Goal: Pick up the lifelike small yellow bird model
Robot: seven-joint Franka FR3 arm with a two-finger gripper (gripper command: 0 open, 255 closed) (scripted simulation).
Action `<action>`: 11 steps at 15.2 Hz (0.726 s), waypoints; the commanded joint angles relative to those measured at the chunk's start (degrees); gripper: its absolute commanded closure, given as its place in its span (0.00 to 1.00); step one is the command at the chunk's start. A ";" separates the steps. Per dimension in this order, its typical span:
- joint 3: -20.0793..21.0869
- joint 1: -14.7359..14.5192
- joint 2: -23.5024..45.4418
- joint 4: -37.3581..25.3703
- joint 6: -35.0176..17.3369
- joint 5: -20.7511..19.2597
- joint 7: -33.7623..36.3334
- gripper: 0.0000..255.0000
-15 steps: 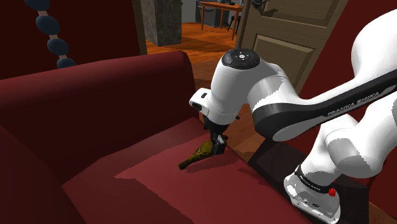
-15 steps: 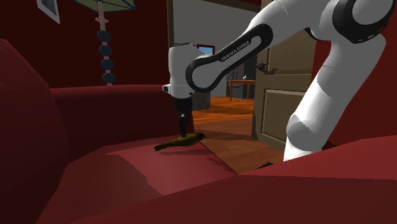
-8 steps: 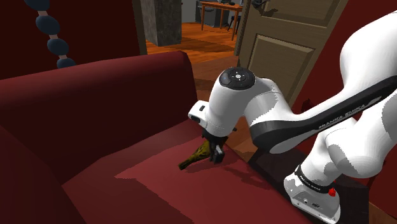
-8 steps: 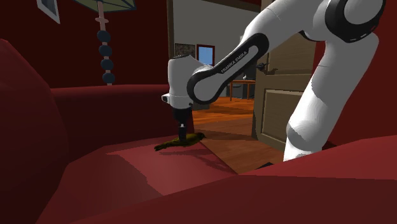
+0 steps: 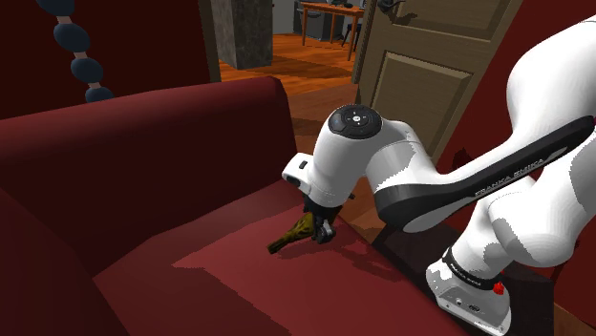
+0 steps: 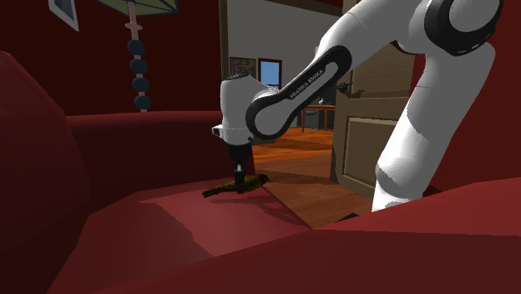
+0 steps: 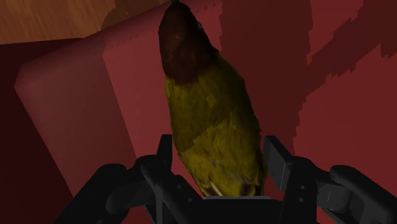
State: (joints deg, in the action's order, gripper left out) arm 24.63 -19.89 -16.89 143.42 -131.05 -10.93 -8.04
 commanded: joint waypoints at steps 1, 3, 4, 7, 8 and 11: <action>0.01 0.00 0.03 0.03 0.01 0.00 0.01 1.00; 0.01 0.00 0.03 0.04 0.00 0.00 0.01 1.00; -0.01 -0.05 -0.11 0.12 0.05 0.08 -0.03 1.00; -0.46 -0.41 -1.48 -1.10 2.44 1.01 -1.18 1.00; -0.60 -0.51 -1.90 -1.53 3.23 1.28 -1.53 1.00; -1.02 -0.78 -3.07 -2.91 5.62 1.99 -2.53 1.00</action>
State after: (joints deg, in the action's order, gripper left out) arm 23.80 -20.54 -19.40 140.81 -126.23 -9.25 -10.16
